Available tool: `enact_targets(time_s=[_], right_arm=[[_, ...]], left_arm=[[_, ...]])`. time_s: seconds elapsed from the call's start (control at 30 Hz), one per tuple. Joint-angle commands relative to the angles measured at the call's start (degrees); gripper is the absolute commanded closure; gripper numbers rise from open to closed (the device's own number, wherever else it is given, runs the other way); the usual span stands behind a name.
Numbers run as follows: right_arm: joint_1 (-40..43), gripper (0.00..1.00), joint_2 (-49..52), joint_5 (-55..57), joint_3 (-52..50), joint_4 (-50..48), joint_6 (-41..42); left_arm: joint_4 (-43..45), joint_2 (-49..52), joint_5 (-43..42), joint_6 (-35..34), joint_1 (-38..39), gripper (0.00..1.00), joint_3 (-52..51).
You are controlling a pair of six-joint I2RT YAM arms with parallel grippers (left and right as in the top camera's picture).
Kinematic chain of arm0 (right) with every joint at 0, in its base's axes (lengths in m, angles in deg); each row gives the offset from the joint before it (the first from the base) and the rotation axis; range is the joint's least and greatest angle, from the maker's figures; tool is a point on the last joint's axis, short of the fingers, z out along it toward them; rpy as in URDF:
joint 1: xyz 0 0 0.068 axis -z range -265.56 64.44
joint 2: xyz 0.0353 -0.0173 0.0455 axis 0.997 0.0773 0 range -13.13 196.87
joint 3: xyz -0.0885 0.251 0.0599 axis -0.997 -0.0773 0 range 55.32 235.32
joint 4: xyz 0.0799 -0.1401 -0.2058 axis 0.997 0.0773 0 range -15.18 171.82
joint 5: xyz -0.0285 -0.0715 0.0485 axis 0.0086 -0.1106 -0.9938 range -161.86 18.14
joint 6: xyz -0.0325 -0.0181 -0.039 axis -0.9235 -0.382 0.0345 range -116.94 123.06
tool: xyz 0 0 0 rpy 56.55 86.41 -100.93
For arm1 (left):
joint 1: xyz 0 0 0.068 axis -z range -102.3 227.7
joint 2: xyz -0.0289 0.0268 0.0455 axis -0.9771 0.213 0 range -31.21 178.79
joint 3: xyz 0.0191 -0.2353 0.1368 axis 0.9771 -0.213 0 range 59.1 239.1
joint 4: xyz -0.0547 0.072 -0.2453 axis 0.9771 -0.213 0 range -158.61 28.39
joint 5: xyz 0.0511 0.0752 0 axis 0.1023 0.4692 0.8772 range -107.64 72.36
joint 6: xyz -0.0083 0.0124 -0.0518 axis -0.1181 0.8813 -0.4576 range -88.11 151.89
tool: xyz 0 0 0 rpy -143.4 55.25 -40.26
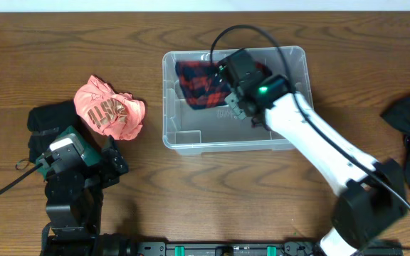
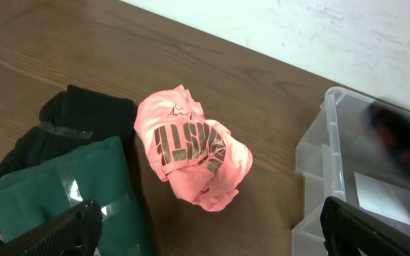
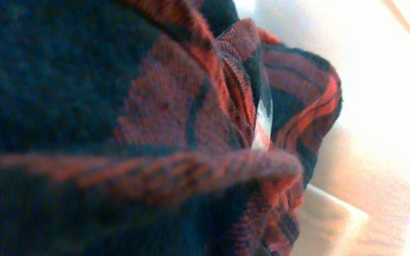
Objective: Pack container
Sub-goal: 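Lift the plaid shirt with the right gripper and drop it into the bin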
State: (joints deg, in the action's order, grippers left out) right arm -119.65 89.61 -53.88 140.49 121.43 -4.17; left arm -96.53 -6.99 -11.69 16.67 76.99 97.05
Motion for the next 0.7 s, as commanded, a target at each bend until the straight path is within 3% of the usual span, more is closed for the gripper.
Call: enact_targets(time_s=[0.0,0.17,0.2,0.27,0.3,0.5,0.67], right_arm=[[-1.55,0.99,4.31,1.44,0.11,0.35,2.73],[-3.06,0.99,7.37,1.27,0.11,-0.24,2.71],[-3.32,0.89,7.37,1.22,0.11,-0.66,2.71],[-3.98,0.15,6.95,1.27,0.35,-1.03,2.69],[-4.28,0.01,6.54,1.42,0.55,-0.94,2.58],[-3.26,0.01,-3.02,14.51,1.44,-0.61,5.62],[6.12,0.01,-13.79,20.65,1.4,0.31,5.9]], left_arm=[[0.04,0.0,-0.37,-0.35,-0.35,0.02,0.92],[0.04,0.0,-0.37,-0.35,-0.35,0.02,0.92],[0.04,0.0,-0.39,-0.33,-0.35,0.02,0.92],[0.04,0.0,-0.37,-0.35,-0.35,0.02,0.92],[0.04,0.0,-0.37,-0.33,-0.35,0.02,0.92],[0.09,0.0,-0.37,-0.33,-0.35,0.02,0.92],[0.07,0.0,-0.37,-0.33,-0.35,0.02,0.92]])
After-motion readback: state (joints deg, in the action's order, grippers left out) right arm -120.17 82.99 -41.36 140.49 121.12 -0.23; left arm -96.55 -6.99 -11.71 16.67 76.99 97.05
